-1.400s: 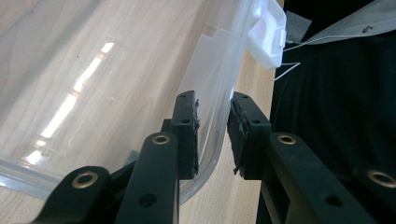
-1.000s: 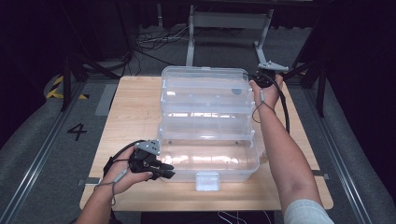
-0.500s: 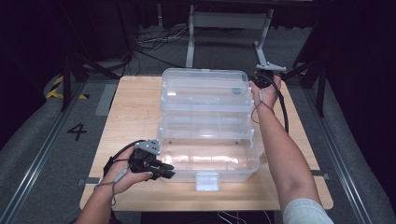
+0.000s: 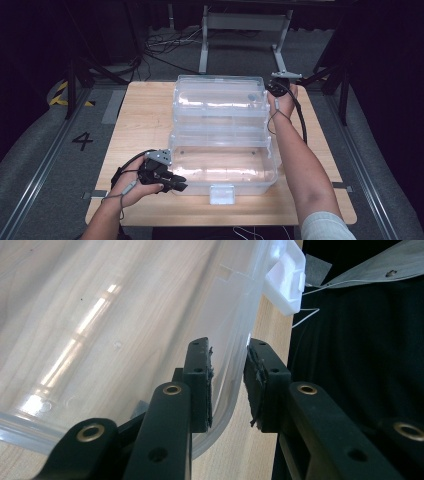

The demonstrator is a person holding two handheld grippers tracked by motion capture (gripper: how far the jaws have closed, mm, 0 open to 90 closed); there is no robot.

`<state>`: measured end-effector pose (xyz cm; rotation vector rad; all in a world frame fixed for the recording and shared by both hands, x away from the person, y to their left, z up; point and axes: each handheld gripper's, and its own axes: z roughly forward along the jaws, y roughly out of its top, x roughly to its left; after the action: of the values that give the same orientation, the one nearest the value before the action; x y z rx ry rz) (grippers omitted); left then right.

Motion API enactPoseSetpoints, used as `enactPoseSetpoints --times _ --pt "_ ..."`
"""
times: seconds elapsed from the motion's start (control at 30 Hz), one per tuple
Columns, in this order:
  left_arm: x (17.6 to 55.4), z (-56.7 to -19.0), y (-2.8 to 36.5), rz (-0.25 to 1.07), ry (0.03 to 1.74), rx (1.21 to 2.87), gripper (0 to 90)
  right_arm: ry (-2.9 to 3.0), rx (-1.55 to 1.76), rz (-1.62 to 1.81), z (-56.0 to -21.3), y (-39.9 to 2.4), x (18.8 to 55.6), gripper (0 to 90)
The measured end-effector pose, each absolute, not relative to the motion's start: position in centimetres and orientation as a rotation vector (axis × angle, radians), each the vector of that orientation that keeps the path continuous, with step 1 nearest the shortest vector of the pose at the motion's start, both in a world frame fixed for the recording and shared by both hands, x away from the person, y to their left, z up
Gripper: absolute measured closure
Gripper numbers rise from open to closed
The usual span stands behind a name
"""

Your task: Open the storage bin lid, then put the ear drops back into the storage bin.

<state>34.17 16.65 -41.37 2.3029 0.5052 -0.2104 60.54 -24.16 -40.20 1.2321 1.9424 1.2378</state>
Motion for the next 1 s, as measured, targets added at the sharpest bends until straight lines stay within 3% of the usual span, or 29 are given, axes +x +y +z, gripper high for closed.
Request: enactPoseSetpoints --times 0.3,0.5,1.0 --pt "34.2 -39.8 16.6 -0.186 0.463 2.234 66.4 1.895 1.198 1.295 -37.9 -25.8 58.7 70.8" --pt "34.5 -38.6 18.2 -0.124 0.538 2.164 57.7 1.877 1.13 1.337 -35.7 -27.5 56.0 66.3" --pt "35.0 -37.7 22.0 0.05 0.741 2.042 48.8 1.896 1.029 1.398 -33.0 -30.1 49.9 59.1"
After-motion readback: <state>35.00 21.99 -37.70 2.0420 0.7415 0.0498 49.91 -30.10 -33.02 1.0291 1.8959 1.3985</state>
